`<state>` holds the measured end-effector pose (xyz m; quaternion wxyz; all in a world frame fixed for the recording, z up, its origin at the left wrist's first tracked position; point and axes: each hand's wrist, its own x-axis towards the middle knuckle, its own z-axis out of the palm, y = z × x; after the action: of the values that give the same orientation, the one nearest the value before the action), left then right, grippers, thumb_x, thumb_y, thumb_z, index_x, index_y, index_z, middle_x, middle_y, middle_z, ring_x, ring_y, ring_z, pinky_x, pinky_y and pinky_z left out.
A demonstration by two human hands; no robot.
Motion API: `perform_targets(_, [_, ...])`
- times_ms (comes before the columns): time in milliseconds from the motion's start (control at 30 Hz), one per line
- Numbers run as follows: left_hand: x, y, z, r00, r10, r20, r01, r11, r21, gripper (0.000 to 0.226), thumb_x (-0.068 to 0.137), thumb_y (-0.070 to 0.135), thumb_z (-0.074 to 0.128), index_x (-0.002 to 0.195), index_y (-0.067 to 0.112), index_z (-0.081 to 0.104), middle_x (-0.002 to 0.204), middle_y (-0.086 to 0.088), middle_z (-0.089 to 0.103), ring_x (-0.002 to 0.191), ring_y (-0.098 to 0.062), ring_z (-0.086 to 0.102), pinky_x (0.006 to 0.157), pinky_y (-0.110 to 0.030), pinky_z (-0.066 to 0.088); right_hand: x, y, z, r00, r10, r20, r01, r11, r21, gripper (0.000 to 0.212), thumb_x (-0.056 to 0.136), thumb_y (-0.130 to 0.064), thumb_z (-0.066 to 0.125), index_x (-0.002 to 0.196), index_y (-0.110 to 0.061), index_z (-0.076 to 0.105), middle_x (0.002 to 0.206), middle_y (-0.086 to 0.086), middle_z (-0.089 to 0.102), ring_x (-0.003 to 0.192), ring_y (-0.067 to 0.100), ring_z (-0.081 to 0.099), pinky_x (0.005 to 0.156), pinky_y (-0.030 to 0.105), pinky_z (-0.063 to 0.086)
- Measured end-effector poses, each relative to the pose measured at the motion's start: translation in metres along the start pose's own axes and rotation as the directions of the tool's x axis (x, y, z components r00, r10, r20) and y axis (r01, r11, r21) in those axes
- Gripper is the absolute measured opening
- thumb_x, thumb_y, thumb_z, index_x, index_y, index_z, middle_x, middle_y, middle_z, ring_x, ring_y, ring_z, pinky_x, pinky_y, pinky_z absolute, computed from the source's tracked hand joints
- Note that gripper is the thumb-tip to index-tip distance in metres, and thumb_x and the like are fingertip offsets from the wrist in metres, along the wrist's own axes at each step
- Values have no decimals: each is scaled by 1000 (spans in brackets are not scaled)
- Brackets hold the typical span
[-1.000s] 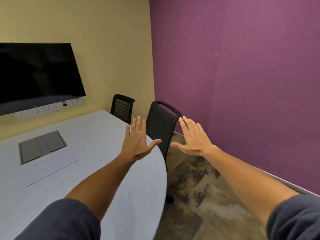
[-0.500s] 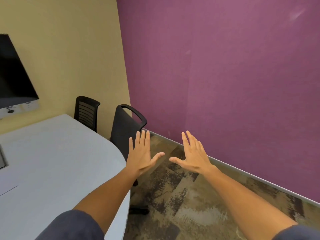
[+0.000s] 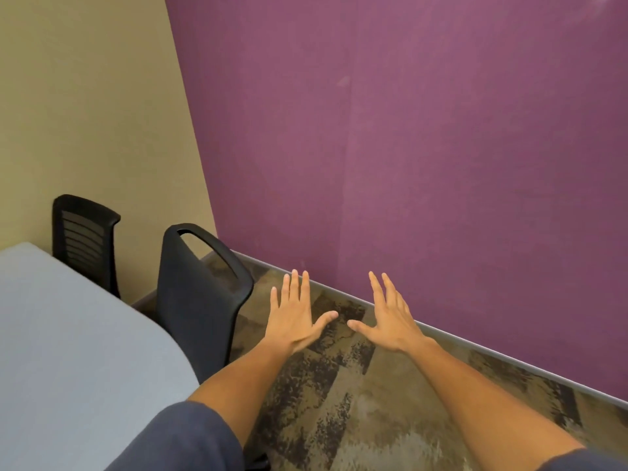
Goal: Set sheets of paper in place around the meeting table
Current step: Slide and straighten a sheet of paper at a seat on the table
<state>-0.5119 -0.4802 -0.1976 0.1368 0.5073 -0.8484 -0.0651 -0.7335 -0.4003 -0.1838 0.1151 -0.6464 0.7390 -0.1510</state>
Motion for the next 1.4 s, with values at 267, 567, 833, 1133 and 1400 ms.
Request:
perform_targets(267, [102, -33, 38, 997, 22, 77, -20, 1000, -19, 107, 79, 92, 5, 155, 20, -16, 164, -6, -19, 152, -29, -15, 123, -53, -4, 108, 29, 19, 996, 86, 21, -87, 996, 38, 108, 80, -84, 48, 158, -38, -11, 169, 6, -7, 155, 33, 2, 123, 54, 13])
perform_targets(567, [201, -48, 106, 949, -272, 160, 296, 943, -151, 111, 74, 95, 6, 157, 24, -12, 166, -5, -14, 153, -30, -11, 122, -54, -1, 262, 73, 57, 965, 15, 261, 1, 998, -62, 106, 83, -79, 51, 159, -35, -8, 169, 9, -8, 154, 36, -3, 124, 55, 6])
perform_targets(833, [327, -85, 123, 812, -566, 140, 583, 784, -213, 116, 68, 98, 7, 158, 26, -4, 168, -4, -5, 154, -30, -6, 123, -56, 5, 438, 101, 40, 918, -125, 376, 166, 983, -79, 102, 86, -74, 53, 160, -35, -4, 169, 6, -10, 155, 33, -5, 124, 50, 4])
perform_targets(1133, [417, -151, 134, 714, -683, 152, 700, 690, -183, 117, 66, 100, 13, 157, 30, -10, 167, -4, -8, 154, -31, -7, 121, -58, 5, 587, 63, 86, 854, -179, 489, 185, 982, 38, 106, 80, -78, 57, 160, -38, -1, 169, 0, -9, 155, 32, -2, 122, 52, 10])
perform_targets(1400, [499, -279, 128, 644, -751, 145, 764, 621, -173, 125, 58, 103, 15, 156, 32, -11, 167, -5, -8, 154, -32, -7, 121, -59, 6, 728, -33, 142, 760, -273, 590, 315, 948, 33, 106, 77, -80, 58, 159, -42, 3, 169, 0, -5, 155, 33, 2, 122, 51, 11])
